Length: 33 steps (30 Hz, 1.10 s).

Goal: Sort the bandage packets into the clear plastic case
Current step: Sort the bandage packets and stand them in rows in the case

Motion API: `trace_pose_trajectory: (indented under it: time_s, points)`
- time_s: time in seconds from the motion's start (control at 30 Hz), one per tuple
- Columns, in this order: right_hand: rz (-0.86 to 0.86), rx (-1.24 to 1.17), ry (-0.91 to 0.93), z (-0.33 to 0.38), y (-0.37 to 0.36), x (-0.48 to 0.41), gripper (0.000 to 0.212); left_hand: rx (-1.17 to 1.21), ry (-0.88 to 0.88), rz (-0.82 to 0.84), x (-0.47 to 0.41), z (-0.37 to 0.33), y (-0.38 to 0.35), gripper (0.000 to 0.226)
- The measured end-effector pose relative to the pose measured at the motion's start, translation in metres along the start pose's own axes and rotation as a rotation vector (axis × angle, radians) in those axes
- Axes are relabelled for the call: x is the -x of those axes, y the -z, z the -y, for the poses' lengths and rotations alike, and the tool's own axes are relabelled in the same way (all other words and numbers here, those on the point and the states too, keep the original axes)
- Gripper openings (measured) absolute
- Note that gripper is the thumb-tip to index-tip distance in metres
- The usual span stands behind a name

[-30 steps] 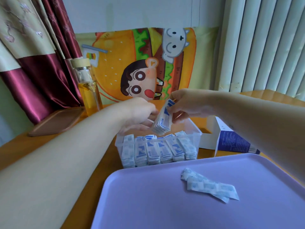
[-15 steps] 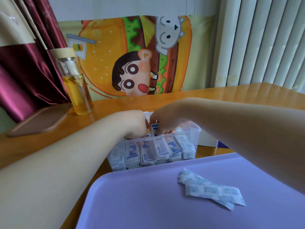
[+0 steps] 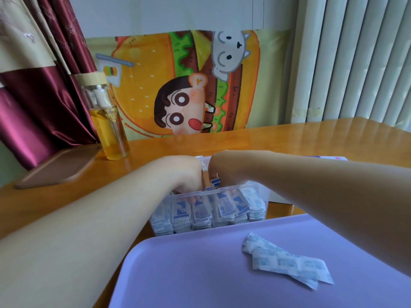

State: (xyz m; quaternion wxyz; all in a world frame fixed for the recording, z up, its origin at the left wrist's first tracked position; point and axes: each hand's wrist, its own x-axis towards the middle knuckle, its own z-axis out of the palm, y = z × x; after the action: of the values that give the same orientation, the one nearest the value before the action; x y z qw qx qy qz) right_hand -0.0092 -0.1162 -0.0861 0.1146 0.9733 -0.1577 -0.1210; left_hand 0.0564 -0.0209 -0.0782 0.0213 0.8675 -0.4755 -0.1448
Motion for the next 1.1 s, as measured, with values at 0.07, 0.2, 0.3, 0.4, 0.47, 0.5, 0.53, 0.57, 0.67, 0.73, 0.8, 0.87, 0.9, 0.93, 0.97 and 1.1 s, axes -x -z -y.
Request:
trace_pose_trajectory:
  time_s: [0.07, 0.2, 0.3, 0.4, 0.47, 0.5, 0.53, 0.57, 0.67, 0.73, 0.8, 0.87, 0.9, 0.93, 0.97, 1.1]
  points:
    - [-0.004, 0.008, 0.029, 0.001, -0.002, -0.003, 0.037, -0.043, 0.006, 0.012, 0.003, -0.003, 0.002, 0.016]
    - [0.075, -0.101, 0.013, -0.002, 0.0, -0.008, 0.032, -0.184, 0.024, 0.032, 0.006, -0.005, 0.006, 0.033]
    - [0.068, -0.103, 0.035, -0.002, -0.002, -0.01, 0.029, -0.161, 0.033, 0.007, 0.004, -0.001, 0.007, 0.026]
    - [0.033, -0.084, 0.035, -0.001, -0.002, -0.007, 0.029, -0.124, 0.02, -0.011, 0.002, 0.001, 0.006, 0.021]
    - [-0.029, -0.164, -0.02, 0.0, 0.001, -0.003, 0.032, -0.084, -0.007, -0.019, 0.004, 0.0, 0.007, 0.018]
    - [-0.063, -0.223, -0.03, -0.002, 0.003, -0.001, 0.033, -0.054, -0.022, -0.018, 0.003, -0.001, 0.008, 0.015]
    - [-0.056, -0.308, -0.041, -0.004, 0.007, 0.003, 0.033, -0.024, -0.032, -0.014, 0.003, -0.002, 0.009, 0.014]
    - [-0.051, -0.351, -0.04, -0.008, 0.01, 0.007, 0.032, -0.003, -0.042, -0.011, 0.003, -0.003, 0.009, 0.014]
    - [0.013, -0.288, -0.044, -0.015, 0.015, 0.015, 0.026, 0.003, -0.071, -0.005, 0.002, -0.004, 0.008, 0.018]
    - [0.057, -0.119, -0.032, -0.011, 0.016, 0.02, 0.03, -0.03, -0.079, 0.004, 0.004, -0.005, 0.007, 0.027]
    - [0.082, 0.02, -0.016, -0.007, 0.014, 0.021, 0.038, -0.07, -0.088, 0.013, 0.005, -0.006, 0.007, 0.035]
    - [0.098, 0.042, 0.002, -0.006, 0.014, 0.021, 0.042, -0.105, -0.086, 0.027, 0.005, -0.006, 0.006, 0.037]
    - [0.108, 0.043, 0.021, -0.005, 0.015, 0.022, 0.043, -0.113, -0.085, 0.031, 0.005, -0.006, 0.005, 0.037]
    - [0.124, 0.029, 0.034, -0.005, 0.015, 0.021, 0.043, -0.117, -0.085, 0.032, 0.004, -0.006, 0.005, 0.037]
    - [0.129, 0.005, 0.052, -0.007, 0.016, 0.02, 0.042, -0.117, -0.084, 0.031, 0.004, -0.006, 0.005, 0.037]
    - [0.117, -0.1, 0.066, -0.013, 0.019, 0.019, 0.038, -0.117, -0.087, 0.037, 0.004, -0.006, 0.004, 0.037]
